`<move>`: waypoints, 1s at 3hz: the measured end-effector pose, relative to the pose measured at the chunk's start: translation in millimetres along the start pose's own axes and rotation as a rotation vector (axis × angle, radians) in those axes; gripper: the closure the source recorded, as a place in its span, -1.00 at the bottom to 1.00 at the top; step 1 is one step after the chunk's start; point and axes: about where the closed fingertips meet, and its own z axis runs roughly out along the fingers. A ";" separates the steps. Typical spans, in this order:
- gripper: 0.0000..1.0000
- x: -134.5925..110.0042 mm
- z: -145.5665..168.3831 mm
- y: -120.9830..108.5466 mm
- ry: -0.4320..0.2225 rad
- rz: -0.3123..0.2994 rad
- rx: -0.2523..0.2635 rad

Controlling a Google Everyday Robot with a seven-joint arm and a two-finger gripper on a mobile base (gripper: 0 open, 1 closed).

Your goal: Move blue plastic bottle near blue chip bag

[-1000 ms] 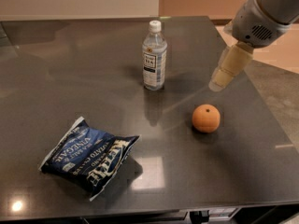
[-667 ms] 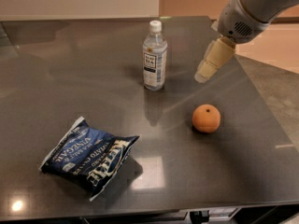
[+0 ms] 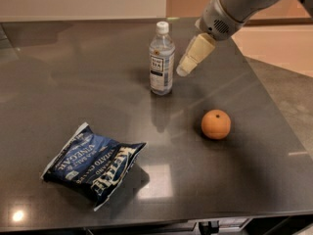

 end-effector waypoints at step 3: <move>-0.68 -39.3 47.0 6.9 -0.083 -0.005 -0.078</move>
Offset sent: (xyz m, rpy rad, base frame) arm 0.0259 0.0613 -0.0185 0.1200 0.0294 0.0684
